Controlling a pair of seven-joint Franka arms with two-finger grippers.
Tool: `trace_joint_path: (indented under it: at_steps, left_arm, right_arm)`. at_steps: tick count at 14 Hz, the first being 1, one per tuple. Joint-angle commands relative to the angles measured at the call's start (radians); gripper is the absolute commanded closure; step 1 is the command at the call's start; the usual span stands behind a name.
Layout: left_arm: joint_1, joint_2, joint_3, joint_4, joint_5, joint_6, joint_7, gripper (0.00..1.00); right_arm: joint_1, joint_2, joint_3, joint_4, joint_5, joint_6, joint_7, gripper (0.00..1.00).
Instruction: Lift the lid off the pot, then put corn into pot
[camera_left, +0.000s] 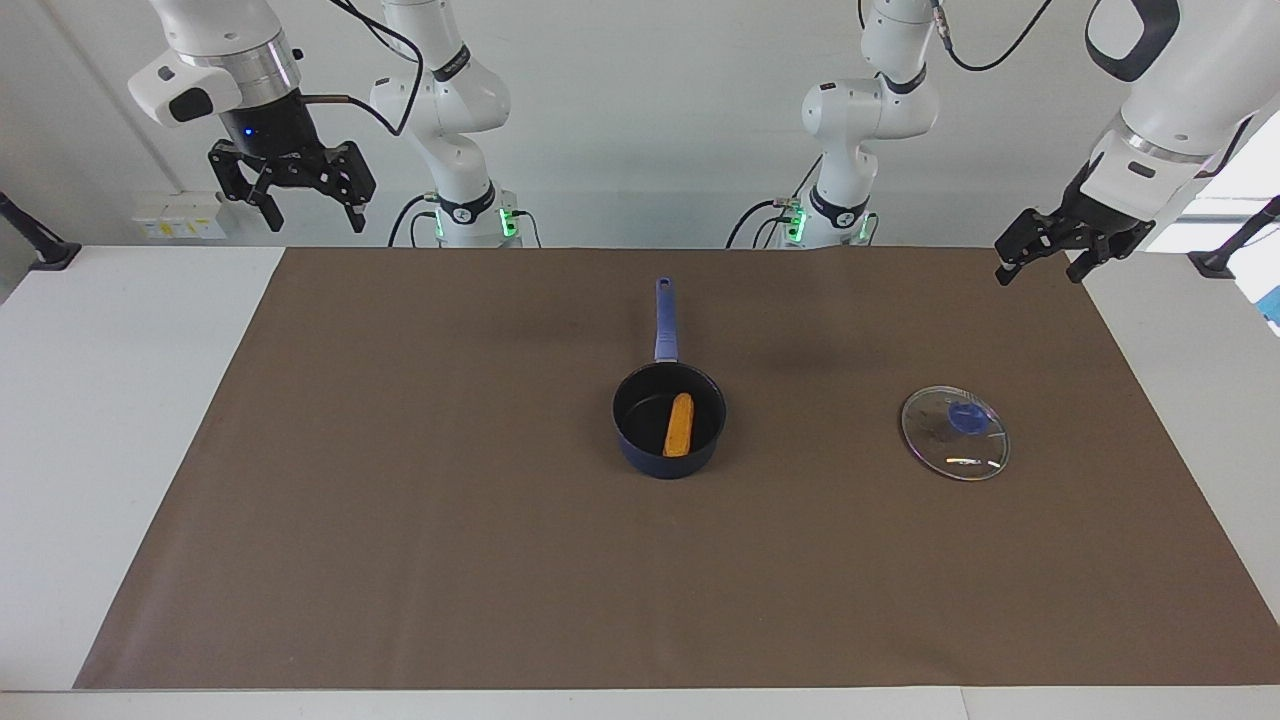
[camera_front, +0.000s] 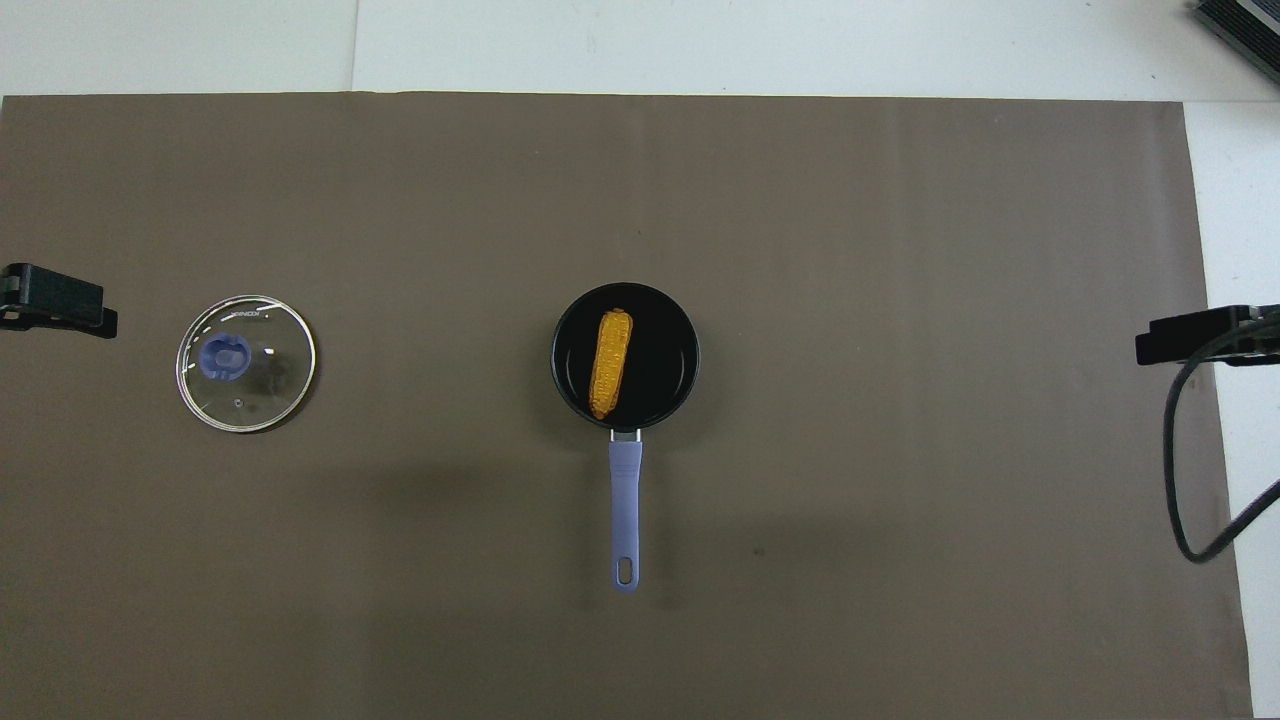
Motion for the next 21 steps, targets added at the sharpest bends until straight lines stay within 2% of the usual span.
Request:
trace_joint_path:
  at_steps: [1,13,18,21]
  left_arm:
    - [0.007,-0.023,-0.002,-0.019,-0.008,-0.007,-0.006,0.00]
    - [0.007,-0.023,-0.002,-0.019,-0.008,-0.007,-0.004,0.00]
    - [0.007,-0.023,-0.002,-0.019,-0.008,-0.007,-0.004,0.00]
    - [0.007,-0.023,-0.002,-0.019,-0.008,-0.007,-0.004,0.00]
  right_arm:
    - [-0.005,-0.014,0.003,-0.013,0.023,-0.006,0.005,0.00]
    - [-0.012,-0.014,0.000,-0.012,0.023,-0.010,0.007,0.00]
    - [-0.014,-0.014,-0.005,-0.015,-0.018,-0.009,-0.001,0.00]
    - [-0.015,-0.014,-0.008,-0.015,-0.018,-0.007,-0.093,0.00]
